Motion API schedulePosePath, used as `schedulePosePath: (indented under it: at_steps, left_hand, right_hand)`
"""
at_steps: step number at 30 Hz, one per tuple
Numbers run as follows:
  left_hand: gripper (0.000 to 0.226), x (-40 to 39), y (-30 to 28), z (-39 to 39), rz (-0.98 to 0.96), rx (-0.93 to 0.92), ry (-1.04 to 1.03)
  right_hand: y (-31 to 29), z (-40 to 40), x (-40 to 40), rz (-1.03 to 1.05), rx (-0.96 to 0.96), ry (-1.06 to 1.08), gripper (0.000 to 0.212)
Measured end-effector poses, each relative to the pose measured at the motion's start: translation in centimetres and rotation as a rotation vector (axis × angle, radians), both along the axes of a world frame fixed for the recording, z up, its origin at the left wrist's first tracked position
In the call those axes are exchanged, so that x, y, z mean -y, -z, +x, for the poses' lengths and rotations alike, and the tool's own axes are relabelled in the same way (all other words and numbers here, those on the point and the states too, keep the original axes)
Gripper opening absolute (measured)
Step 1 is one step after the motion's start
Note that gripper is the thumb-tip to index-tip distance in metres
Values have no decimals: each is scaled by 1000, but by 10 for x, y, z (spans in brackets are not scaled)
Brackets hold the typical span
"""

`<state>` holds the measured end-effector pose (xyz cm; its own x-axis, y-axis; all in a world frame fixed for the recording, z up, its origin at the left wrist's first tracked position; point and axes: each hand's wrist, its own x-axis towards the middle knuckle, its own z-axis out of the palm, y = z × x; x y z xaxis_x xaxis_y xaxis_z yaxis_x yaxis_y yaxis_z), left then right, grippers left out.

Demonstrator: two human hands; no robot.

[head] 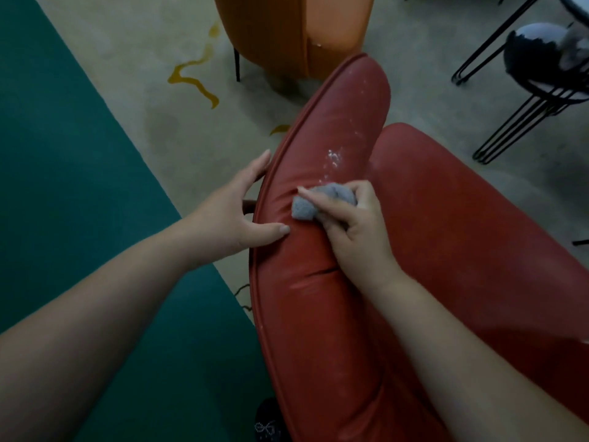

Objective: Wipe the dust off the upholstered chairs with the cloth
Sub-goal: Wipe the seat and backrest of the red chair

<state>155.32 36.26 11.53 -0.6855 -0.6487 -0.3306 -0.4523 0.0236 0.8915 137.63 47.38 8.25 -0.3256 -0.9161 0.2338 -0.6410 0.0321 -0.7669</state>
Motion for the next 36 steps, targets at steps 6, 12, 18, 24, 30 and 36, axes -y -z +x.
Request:
schedulePosePath:
  at_steps: [6, 12, 18, 24, 30, 36]
  left_hand:
    - [107, 13, -3, -12, -10, 29, 75]
    - [109, 22, 1, -27, -24, 0, 90]
    - [115, 25, -2, -40, -124, 51, 87]
    - [122, 31, -2, -53, -258, 139, 87]
    - [125, 51, 3, -98, -537, 292, 90]
    - [120, 39, 10, -104, -580, 321, -1]
  right_hand:
    - [0, -43, 74, -10, -37, 107, 37]
    - [5, -16, 19, -29, 169, 38, 38]
    - [16, -7, 4, -106, 139, 130, 36]
    - [16, -73, 107, -86, 227, 380, 35]
    - [24, -52, 63, -81, 364, 309, 42]
    - [35, -40, 46, -86, 496, 438, 43]
